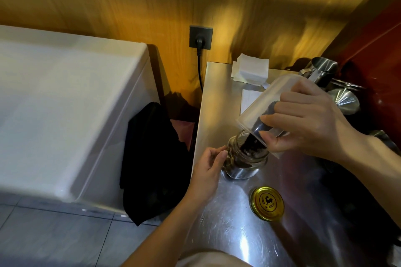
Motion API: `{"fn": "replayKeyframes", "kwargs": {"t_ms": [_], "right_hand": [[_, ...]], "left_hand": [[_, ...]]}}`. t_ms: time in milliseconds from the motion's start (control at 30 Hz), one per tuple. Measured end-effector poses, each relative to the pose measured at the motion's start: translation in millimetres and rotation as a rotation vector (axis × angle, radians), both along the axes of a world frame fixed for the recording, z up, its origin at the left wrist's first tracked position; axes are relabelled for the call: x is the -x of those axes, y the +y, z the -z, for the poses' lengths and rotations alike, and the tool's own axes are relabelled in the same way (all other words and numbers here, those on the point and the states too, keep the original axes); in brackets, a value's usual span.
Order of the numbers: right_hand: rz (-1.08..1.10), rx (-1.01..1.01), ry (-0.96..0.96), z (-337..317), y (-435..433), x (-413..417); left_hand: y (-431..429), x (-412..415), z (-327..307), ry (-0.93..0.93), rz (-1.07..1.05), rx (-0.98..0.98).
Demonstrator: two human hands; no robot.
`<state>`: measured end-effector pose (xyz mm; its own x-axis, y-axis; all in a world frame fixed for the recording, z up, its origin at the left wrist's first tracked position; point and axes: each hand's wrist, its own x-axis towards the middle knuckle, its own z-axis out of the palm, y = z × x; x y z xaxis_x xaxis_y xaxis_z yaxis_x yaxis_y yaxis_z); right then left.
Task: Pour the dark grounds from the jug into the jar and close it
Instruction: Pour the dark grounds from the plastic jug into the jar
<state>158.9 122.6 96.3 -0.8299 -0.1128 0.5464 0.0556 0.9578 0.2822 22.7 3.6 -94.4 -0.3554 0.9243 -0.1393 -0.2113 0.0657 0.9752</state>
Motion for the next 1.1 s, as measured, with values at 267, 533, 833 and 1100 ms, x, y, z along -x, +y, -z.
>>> {"fn": "replayKeyframes", "kwargs": {"t_ms": [267, 533, 833, 1100], "right_hand": [[-0.004, -0.004, 0.008, 2.7, -2.6, -2.6], [-0.029, -0.065, -0.003, 5.6, -7.8, -2.1], [-0.037, -0.128, -0.01, 8.3, -6.6, -8.8], [-0.071, -0.168, 0.007, 13.7, -8.1, -9.7]], "left_hand": [[-2.6, 1.5, -7.4, 0.036, -0.008, -0.013], [-3.8, 1.0, -11.6, 0.101, -0.01, -0.003], [-4.2, -0.2, -15.0, 0.143, -0.019, 0.006], [-4.3, -0.5, -18.6, 0.158, -0.03, 0.004]]}}
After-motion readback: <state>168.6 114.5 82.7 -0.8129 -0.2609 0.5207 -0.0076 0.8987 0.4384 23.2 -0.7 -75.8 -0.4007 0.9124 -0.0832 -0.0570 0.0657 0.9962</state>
